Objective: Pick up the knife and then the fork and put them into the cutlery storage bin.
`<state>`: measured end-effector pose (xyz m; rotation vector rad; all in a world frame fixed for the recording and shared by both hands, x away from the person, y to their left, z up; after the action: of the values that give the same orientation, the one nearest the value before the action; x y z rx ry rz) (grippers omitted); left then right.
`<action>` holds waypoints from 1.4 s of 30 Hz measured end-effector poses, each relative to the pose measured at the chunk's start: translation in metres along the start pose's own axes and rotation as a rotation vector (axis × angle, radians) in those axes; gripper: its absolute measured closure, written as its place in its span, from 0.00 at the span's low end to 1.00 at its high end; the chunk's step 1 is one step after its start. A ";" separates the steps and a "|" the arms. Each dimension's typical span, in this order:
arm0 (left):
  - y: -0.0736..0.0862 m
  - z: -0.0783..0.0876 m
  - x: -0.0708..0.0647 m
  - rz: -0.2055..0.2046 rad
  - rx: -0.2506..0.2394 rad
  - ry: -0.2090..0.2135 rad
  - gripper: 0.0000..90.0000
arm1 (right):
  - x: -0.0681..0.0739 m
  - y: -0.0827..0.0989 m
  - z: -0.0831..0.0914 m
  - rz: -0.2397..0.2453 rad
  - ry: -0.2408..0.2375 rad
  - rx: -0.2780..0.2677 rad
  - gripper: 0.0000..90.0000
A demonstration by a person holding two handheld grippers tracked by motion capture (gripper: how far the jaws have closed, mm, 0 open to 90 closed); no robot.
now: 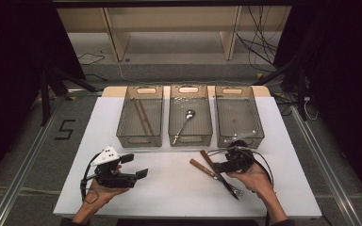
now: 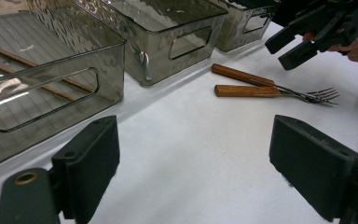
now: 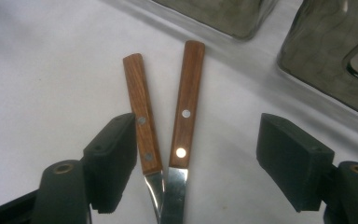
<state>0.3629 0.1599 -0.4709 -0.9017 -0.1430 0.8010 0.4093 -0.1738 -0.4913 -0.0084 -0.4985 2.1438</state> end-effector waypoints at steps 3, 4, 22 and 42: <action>0.001 0.002 -0.001 -0.003 -0.009 -0.010 0.17 | -0.001 -0.002 -0.002 0.000 0.008 0.027 0.38; 0.002 0.003 -0.001 -0.005 -0.016 -0.014 0.17 | -0.001 -0.003 -0.002 -0.001 0.005 0.034 0.39; 0.005 0.001 -0.005 -0.013 -0.021 0.004 0.17 | 0.000 -0.007 -0.021 0.017 -0.010 0.171 0.58; 0.006 -0.001 -0.005 -0.013 -0.014 0.007 0.17 | 0.003 -0.011 -0.032 0.023 0.042 0.270 0.76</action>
<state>0.3567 0.1579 -0.4752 -0.9158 -0.1486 0.7858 0.4226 -0.1550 -0.5162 0.0919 -0.1825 2.2125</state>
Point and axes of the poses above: each handheld gripper's, and its own axes: z roughly backward along the jaws, y roughly out of its underside, x roughly to its left, the point moved 6 cm from there along -z, roughly forward along the jaws, and after that the axes turned 13 degrees about x, right-handed, at the moved point
